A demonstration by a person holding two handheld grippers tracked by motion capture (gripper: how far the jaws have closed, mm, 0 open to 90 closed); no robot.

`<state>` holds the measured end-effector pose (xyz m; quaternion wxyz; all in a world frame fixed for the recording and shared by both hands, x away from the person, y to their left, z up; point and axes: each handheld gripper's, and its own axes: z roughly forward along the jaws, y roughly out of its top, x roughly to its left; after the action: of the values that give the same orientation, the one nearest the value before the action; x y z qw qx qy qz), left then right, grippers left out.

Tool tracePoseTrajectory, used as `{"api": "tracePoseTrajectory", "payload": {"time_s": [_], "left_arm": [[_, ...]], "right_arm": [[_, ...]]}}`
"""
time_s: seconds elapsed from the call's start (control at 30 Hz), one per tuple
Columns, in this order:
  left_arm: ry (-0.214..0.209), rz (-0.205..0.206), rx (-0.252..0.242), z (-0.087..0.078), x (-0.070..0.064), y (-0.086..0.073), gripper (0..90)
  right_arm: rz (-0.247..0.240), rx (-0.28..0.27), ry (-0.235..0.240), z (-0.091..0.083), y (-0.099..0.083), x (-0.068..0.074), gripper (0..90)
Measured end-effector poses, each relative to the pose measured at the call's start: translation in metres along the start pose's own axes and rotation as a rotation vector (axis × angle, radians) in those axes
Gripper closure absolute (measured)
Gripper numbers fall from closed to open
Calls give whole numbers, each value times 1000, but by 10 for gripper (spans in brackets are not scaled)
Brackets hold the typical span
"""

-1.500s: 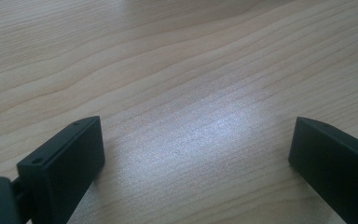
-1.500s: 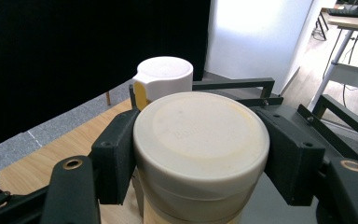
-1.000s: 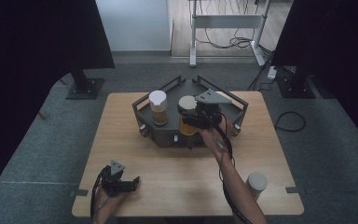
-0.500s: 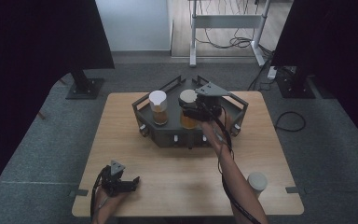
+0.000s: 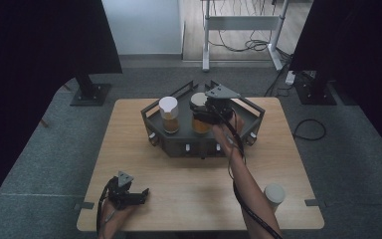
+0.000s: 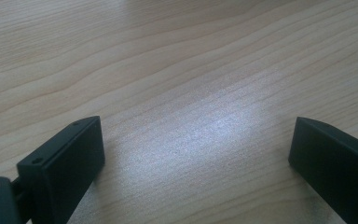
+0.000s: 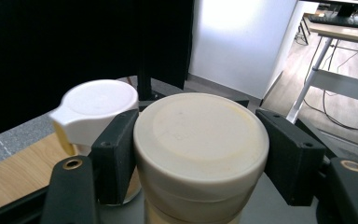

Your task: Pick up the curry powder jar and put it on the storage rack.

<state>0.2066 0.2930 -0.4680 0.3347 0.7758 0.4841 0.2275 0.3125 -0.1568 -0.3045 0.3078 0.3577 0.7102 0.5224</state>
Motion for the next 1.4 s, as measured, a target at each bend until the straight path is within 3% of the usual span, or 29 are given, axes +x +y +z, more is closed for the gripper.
{"api": "tracePoseTrajectory", "payload": {"time_s": [0.53, 1.03, 1.17, 1.3, 1.4], "left_arm": [[1, 1, 0, 0, 0, 0, 30], [1, 1, 0, 0, 0, 0, 30], [1, 1, 0, 0, 0, 0, 30], [1, 1, 0, 0, 0, 0, 30], [1, 1, 0, 0, 0, 0, 30]], "right_arm": [[24, 7, -40, 29, -14, -1, 331], [62, 8, -58, 35, -17, 0, 327], [72, 19, -53, 34, -14, -1, 321], [115, 32, -12, 34, -11, -10, 259], [120, 53, 8, 37, -9, -14, 221]]}}
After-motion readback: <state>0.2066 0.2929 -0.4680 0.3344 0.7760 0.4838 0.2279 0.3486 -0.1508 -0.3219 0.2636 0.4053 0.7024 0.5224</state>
